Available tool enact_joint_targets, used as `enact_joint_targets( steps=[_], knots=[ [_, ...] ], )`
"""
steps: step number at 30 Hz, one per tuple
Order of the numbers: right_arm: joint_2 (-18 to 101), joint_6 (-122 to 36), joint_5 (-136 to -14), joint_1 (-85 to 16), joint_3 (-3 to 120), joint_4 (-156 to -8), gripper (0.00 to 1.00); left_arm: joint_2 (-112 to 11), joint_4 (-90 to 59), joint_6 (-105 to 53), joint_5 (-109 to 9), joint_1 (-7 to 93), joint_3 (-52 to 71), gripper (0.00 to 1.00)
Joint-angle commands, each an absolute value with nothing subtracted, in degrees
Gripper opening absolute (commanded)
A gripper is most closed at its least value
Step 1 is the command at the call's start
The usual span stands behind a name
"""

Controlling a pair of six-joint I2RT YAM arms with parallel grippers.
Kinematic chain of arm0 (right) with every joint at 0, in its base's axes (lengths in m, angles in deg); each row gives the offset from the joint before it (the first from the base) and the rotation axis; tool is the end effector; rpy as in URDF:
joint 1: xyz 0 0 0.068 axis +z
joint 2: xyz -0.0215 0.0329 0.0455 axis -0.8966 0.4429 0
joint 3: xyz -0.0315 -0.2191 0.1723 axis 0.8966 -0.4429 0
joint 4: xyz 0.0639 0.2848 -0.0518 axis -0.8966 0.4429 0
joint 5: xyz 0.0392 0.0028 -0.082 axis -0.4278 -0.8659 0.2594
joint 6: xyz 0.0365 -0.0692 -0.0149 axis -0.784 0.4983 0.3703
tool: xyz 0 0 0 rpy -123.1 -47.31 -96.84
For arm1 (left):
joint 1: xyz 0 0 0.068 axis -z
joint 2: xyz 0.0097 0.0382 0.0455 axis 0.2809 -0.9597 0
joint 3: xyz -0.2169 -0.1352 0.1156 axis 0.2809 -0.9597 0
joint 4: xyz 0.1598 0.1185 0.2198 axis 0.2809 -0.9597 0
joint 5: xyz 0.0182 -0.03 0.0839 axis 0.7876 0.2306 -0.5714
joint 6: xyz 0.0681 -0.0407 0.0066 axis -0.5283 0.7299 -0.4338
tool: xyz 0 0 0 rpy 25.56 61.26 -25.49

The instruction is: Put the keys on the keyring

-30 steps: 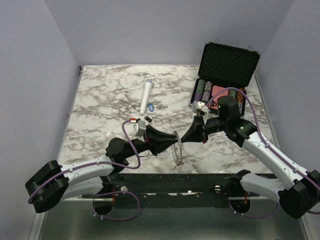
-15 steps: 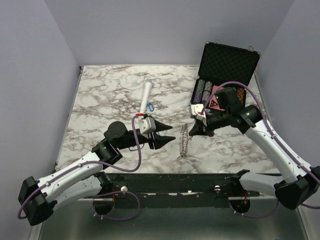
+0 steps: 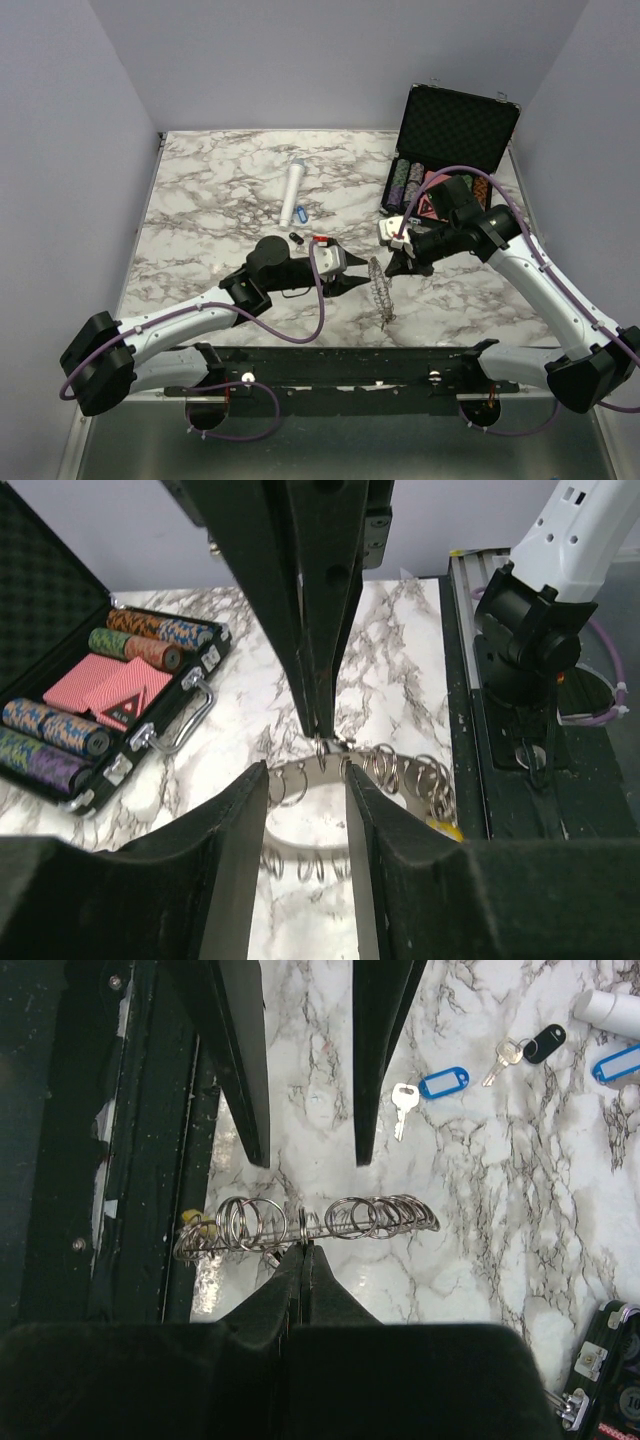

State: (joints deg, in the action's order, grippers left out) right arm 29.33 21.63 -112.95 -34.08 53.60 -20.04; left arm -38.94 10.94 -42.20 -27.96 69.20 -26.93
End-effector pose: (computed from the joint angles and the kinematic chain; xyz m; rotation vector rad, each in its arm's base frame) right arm 0.2023 0.1714 0.3296 -1.8081 1.5212 0.8066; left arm 0.1605 -0.2691 0.2782 1.1605 1.2018 -1.0553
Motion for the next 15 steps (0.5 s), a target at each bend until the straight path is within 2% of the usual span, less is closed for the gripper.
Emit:
enact_joint_targets(
  steps=[1,5,15],
  knots=[
    [28.7,22.1,-113.7,-34.1,54.6,-19.7,0.00,-42.9,19.5,-41.3,-26.5,71.1,-24.4,0.41],
    [28.3,21.7,-114.2,-34.1,54.2,-19.8,0.00,-44.4,18.9,-40.8,-27.4,71.9,-23.9,0.34],
    [28.2,20.9,-115.2,-34.1,54.0,-20.3,0.00,-45.5,16.1,-42.3,-29.2,72.2,-23.7,0.33]
  ],
)
